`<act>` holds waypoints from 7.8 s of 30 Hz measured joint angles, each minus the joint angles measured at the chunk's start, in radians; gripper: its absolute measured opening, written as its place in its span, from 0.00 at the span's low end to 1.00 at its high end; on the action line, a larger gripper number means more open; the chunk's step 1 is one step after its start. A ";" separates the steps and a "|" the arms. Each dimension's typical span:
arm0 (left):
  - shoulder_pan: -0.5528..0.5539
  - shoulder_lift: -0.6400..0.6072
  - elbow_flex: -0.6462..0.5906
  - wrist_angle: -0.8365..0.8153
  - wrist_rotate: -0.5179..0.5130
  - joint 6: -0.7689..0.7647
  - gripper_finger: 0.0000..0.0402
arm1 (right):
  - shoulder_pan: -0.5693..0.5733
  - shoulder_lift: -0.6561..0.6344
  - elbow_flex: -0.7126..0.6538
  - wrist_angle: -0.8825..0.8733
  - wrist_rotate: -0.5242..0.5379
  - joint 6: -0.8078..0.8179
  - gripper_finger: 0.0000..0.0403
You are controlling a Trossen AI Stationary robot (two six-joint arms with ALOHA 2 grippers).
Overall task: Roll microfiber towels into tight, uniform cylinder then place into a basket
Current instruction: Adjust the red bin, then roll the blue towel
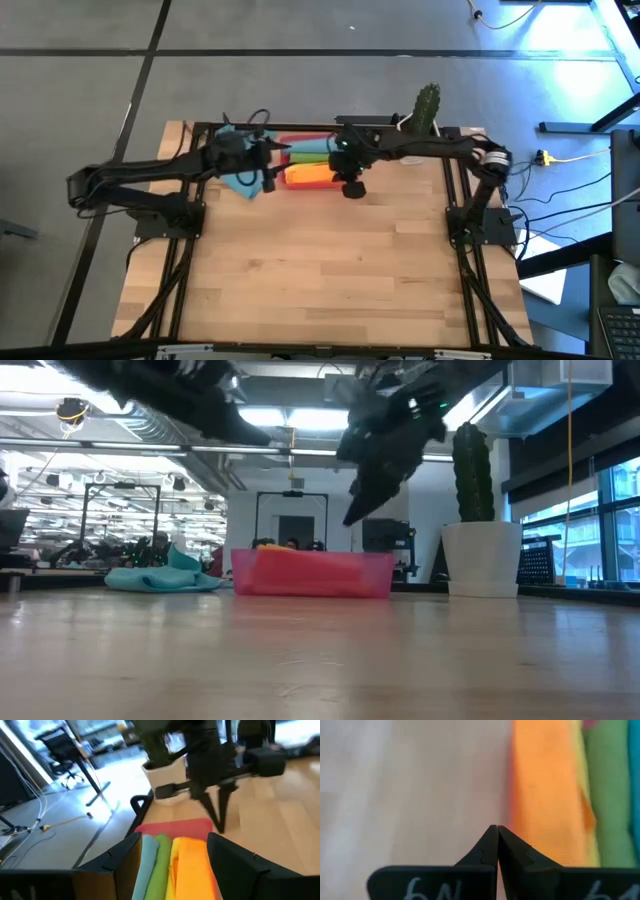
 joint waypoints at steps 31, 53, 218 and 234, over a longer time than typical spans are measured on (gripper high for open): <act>-0.037 0.109 -0.432 0.913 -0.103 -0.235 0.53 | 0.106 0.141 -0.371 0.971 0.371 0.113 0.02; -0.109 0.112 -0.432 0.857 -0.106 -0.266 0.53 | 0.064 0.120 -0.319 0.920 0.085 0.216 0.02; -0.696 0.784 0.115 0.347 -0.383 -0.761 0.12 | 0.244 -0.009 -0.739 1.413 0.153 0.400 0.40; -0.594 0.452 0.226 -0.383 -0.673 -0.726 0.36 | 0.242 -0.009 -0.739 1.368 0.146 0.382 0.40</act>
